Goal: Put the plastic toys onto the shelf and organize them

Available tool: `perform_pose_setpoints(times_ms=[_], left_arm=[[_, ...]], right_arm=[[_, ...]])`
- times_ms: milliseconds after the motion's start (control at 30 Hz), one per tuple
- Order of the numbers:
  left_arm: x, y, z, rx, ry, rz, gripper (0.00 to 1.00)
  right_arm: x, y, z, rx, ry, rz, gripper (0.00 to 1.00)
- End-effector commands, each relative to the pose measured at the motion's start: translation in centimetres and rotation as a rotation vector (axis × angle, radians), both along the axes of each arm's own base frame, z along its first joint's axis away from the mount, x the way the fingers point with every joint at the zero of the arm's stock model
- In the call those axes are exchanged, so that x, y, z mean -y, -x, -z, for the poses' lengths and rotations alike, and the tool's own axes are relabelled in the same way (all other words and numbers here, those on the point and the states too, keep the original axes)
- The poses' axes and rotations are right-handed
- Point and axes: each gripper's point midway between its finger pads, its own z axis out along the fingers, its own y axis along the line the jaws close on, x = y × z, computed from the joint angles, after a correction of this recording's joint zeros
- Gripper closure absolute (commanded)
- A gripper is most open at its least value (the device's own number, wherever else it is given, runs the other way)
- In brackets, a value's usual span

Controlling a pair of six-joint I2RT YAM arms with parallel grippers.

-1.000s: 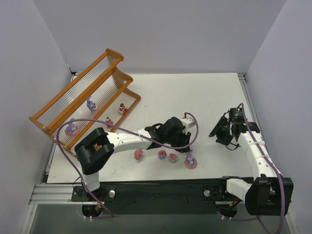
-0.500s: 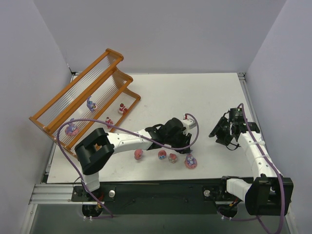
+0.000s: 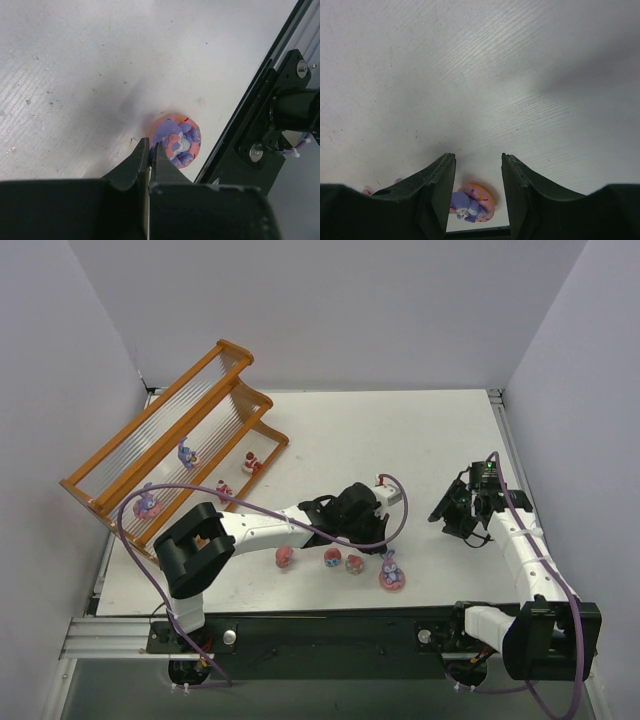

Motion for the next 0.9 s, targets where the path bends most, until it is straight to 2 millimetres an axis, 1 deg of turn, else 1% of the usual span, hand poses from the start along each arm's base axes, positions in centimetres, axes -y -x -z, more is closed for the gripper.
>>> perform_pose_setpoints(times_ms=[0,33,100,133,167,200,267,333,467,500,533,567,633,667,700,733,767,800,867], left_arm=[[0.1,-1.6,-2.8,0.105,0.015,-0.033,1.0],[-0.2,-1.8,-3.1,0.131,0.006,-0.033,1.0],[-0.5,-2.9,-4.6,0.192,0.008,-0.069,1.0],[-0.8,-3.1,-4.8,0.217,-0.008,-0.065,1.0],[-1.1,-3.8,-5.7,0.252,-0.009,-0.09,1.0],[-1.1,-3.9,-6.4,0.266,-0.005,-0.085,1.0],[-1.9,-5.1,-7.3,0.333,-0.041,-0.116,1.0],[-2.4,-5.6,-8.4,0.376,-0.055,-0.118,1.0],[-3.9,-7.6,-9.9,0.451,-0.111,-0.168,1.0],[-4.4,-8.1,-10.0,0.453,-0.123,-0.18,1.0],[-4.9,-8.4,-10.1,0.449,-0.138,-0.188,1.0],[-5.6,-9.6,-10.8,0.45,-0.135,-0.218,1.0],[-7.0,-10.6,-11.5,0.442,-0.146,-0.257,1.0],[-8.0,-11.8,-12.1,0.441,-0.148,-0.293,1.0],[-8.8,-12.6,-12.5,0.436,-0.144,-0.32,1.0],[-9.8,-13.0,-13.3,0.43,-0.139,-0.341,1.0],[-10.3,-13.6,-14.1,0.429,-0.128,-0.355,1.0],[-11.8,-15.0,-14.7,0.432,-0.129,-0.397,1.0],[-13.8,-16.0,-15.9,0.445,-0.148,-0.431,1.0]], right_arm=[[0.1,0.1,-0.3,-0.013,-0.003,-0.001,0.58],[0.1,0.1,-0.2,-0.014,-0.004,0.0,0.58],[0.1,0.1,-0.3,-0.011,-0.004,0.0,0.58],[0.1,0.1,-0.3,-0.011,-0.004,0.0,0.58],[0.1,0.2,-0.2,-0.013,-0.004,0.002,0.58],[0.1,0.1,-0.3,-0.008,-0.004,0.005,0.58],[0.1,0.2,-0.3,-0.01,-0.005,0.003,0.58],[0.1,0.1,-0.4,-0.004,-0.005,0.006,0.58],[0.1,0.1,-0.5,0.001,-0.006,0.006,0.58],[0.1,0.2,-0.5,0.001,-0.006,0.006,0.58],[0.1,0.1,-0.6,0.002,-0.006,0.006,0.58],[0.1,0.1,-0.6,0.005,-0.005,0.005,0.58],[0.1,0.1,-0.7,0.007,-0.005,0.006,0.58],[0.1,0.1,-0.8,0.01,-0.006,0.005,0.58],[0.1,0.0,-0.8,0.01,-0.007,0.007,0.58],[0.1,-0.1,-1.0,0.016,-0.005,0.007,0.58],[0.1,-0.1,-0.9,0.014,-0.005,0.007,0.58],[0.1,-0.1,-1.0,0.014,-0.006,0.008,0.58],[0.1,-0.2,-1.1,0.016,-0.007,0.008,0.58]])
